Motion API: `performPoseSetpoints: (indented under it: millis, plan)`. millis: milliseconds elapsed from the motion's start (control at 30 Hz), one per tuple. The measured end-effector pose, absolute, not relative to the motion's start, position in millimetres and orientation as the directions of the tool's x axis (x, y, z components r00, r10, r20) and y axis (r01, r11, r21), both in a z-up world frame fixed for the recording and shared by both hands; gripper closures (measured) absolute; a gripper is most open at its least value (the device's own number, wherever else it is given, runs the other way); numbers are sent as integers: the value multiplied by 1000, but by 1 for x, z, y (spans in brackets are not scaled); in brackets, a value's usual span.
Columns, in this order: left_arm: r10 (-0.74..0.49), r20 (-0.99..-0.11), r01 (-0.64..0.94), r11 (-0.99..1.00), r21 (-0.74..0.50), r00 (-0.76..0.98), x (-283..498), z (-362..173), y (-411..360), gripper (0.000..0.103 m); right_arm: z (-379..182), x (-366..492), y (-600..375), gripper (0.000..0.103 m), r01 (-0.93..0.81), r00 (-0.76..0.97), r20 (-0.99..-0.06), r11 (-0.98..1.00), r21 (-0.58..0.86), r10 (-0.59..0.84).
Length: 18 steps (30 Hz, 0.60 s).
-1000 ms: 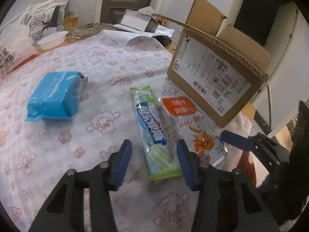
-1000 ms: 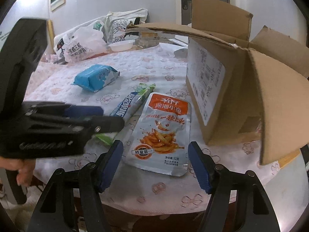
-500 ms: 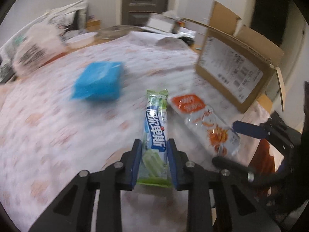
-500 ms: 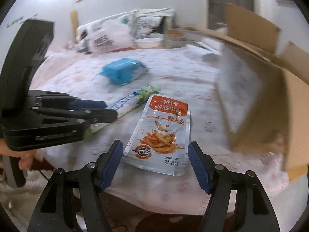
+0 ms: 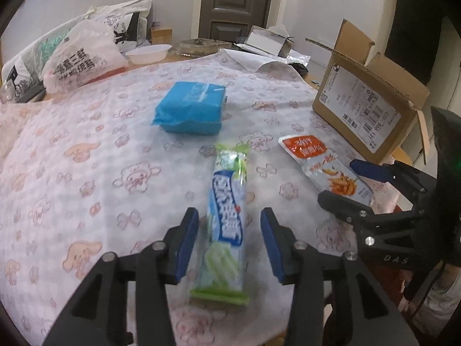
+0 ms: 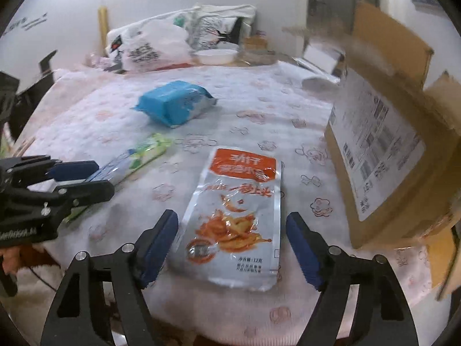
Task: Organize snacks
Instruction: 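Grasp the orange fish pouch with the right gripper while the left grasps the green stick snack, then lift both snacks, carry them into the box and open both grippers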
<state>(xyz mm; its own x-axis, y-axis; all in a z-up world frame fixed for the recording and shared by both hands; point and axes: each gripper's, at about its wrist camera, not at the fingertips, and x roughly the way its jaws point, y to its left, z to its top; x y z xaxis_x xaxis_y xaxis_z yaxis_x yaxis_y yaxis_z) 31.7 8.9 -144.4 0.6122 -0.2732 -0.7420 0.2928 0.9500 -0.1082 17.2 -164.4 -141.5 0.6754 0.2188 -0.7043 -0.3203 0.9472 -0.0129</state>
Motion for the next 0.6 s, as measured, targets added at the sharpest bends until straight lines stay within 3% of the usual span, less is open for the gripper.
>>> performPoseSetpoints:
  millis: [33,167,200,267,400,467,600]
  plan:
    - [-267,-741,293,951,-99,616,34,-145,7,62,-142,19,-163,25,-315,679,-701,949,-12,217]
    - [-225,-731,294,955,-35,644,39,-147,3,79,-143,24,-157,25,-325,689,-690,945,-21,222]
    - [-229,-730,295,955,-39,644,39,-147,4,79,-143,25,-157,26,-327,690,-689,945,-19,224]
    - [-240,-727,297,954,-52,643,40,-147,7,80,-142,26,-160,37,-314,697,-683,949,-17,218]
    - [-256,-727,294,953,-78,637,41,-146,12,80,-139,24,-160,44,-316,701,-682,948,-34,209]
    - [-252,-727,279,956,-87,638,39,-145,17,80,-132,20,-158,54,-329,708,-671,944,-38,220]
    - [-239,-726,247,964,-98,645,34,-144,30,80,-130,18,-150,54,-372,677,-690,928,-19,257]
